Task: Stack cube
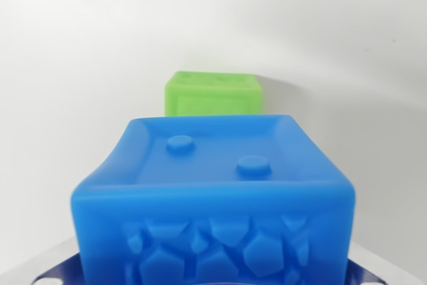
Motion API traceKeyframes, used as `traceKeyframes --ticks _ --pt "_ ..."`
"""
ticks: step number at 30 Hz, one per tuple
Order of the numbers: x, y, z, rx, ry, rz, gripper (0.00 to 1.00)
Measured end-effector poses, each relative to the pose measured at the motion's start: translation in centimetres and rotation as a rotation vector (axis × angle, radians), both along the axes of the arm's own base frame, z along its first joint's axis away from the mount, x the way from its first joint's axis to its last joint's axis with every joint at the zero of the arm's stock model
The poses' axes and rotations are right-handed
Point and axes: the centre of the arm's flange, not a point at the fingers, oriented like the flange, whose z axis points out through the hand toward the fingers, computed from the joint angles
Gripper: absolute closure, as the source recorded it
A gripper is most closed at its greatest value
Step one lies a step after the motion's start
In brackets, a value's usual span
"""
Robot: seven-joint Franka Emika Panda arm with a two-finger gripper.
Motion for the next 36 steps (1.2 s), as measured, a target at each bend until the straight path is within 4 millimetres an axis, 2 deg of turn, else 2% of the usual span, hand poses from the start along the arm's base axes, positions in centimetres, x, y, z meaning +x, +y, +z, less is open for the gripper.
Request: traceKeyframes --ticks 18,36 --pt "-0.1 0.0 -4.5 -0.001 0.0 0.001 1.0" --pt "0.0 0.1 -6.7 -0.001 -0.001 0.001 1.0"
